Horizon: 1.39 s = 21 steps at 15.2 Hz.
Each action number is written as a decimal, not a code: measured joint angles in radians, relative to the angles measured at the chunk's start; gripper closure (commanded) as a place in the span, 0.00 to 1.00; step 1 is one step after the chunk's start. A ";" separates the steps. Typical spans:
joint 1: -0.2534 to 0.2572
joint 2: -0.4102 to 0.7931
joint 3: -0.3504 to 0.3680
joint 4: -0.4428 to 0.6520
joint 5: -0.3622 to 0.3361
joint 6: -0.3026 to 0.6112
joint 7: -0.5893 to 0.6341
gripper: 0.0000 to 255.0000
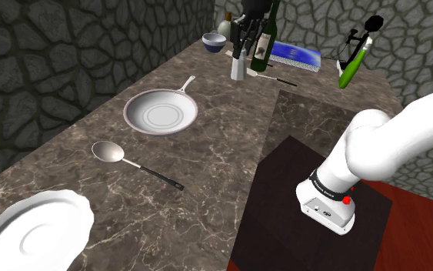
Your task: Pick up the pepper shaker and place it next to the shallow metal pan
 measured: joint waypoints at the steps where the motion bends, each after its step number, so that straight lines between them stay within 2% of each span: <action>1: 0.007 0.011 0.017 0.008 0.005 0.004 0.022 1.00; 7: 0.052 0.080 0.128 0.072 0.030 0.015 0.170 1.00; 12: 0.085 0.177 0.219 0.171 0.029 0.016 0.296 1.00; 19: 0.133 0.343 0.334 0.343 -0.014 0.007 0.471 1.00; 21: 0.142 0.359 0.349 0.341 -0.020 0.024 0.496 1.00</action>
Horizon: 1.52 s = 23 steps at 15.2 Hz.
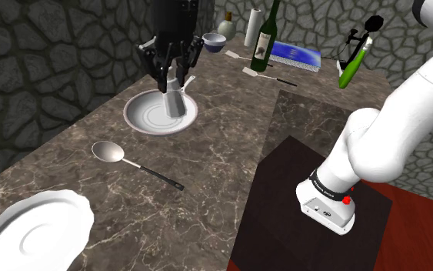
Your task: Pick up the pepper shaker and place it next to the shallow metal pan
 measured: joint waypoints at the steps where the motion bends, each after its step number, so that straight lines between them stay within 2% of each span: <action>1: 0.001 0.005 0.002 -0.006 -0.002 0.011 0.004 1.00; 23: 0.006 0.016 0.011 -0.288 -0.005 0.302 0.016 1.00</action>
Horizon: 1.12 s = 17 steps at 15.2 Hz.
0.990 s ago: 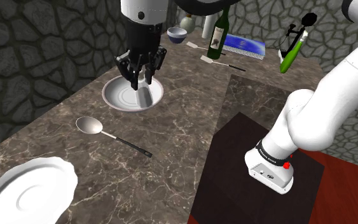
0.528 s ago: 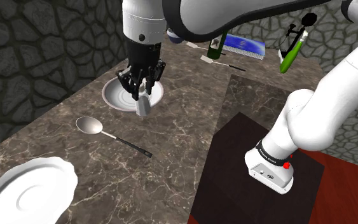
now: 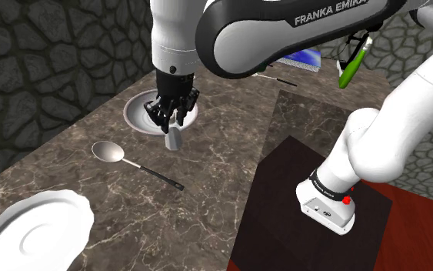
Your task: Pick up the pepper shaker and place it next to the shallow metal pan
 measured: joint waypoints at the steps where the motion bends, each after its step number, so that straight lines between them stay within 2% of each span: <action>1: 0.000 0.005 0.000 -0.009 -0.002 0.014 0.001 1.00; 7: 0.001 0.030 0.005 -0.072 -0.013 0.099 0.012 1.00; 14: 0.002 0.033 0.006 -0.081 -0.015 0.112 0.014 1.00; 15: 0.002 0.033 0.006 -0.081 -0.015 0.112 0.014 0.00; 17: 0.002 0.033 0.006 -0.081 -0.015 0.112 0.014 0.00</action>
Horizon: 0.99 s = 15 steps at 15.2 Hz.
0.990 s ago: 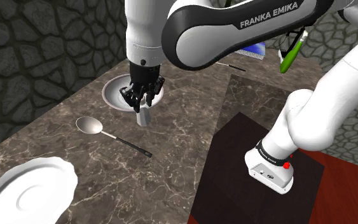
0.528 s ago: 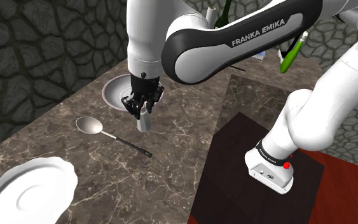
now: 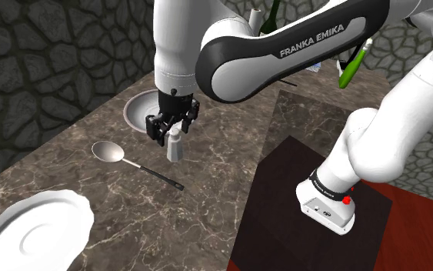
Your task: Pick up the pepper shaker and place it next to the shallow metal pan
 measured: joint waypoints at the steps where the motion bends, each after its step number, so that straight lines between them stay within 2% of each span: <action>1: 0.000 0.000 0.000 0.000 0.000 0.000 0.000 0.00; 4: 0.000 0.000 0.000 0.000 0.000 0.000 0.000 0.00; 9: 0.000 -0.042 -0.004 0.069 0.018 -0.106 -0.012 0.00; 15: 0.000 -0.051 -0.006 0.076 0.022 -0.123 -0.016 0.00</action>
